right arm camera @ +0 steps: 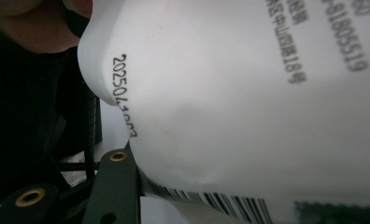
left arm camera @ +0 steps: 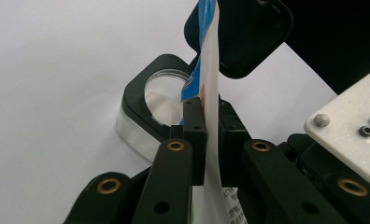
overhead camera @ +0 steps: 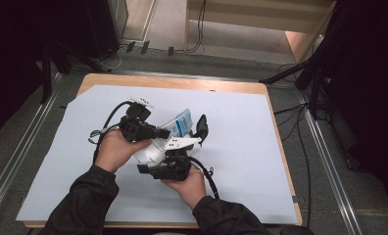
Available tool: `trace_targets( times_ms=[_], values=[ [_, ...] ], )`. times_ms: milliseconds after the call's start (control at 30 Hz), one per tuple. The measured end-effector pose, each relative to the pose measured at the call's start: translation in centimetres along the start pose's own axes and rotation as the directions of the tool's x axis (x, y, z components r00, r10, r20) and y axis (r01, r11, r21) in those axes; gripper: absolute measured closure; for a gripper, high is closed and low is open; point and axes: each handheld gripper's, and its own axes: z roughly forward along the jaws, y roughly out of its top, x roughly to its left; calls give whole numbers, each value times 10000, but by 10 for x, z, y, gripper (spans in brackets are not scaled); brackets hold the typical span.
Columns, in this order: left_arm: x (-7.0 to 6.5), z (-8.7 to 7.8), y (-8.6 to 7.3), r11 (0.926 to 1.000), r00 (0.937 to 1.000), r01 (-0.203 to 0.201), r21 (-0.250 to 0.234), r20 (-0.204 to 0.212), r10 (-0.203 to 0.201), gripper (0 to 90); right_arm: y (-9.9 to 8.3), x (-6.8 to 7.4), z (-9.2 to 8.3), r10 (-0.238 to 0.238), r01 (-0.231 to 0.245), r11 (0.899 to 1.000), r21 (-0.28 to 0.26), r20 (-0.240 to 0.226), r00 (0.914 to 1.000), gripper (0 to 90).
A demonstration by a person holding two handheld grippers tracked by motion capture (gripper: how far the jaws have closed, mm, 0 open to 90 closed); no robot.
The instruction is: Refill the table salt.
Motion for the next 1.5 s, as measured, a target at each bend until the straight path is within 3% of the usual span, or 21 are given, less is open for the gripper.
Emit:
trace_targets(
  times_ms=[667,900,1500],
  values=[
    [-1,1,0,9996,9990,273,-88,-340,-276,900,0,1,0,-150,148,9999,78,279,9995,538],
    [-1,4,0,9997,9988,261,-42,-412,-263,900,0,1,2,-263,246,9991,347,469,9986,557],
    [0,0,0,9995,9995,261,-192,-144,-264,864,1,-2,-1,156,-156,9999,65,-9,9999,580]
  ],
)
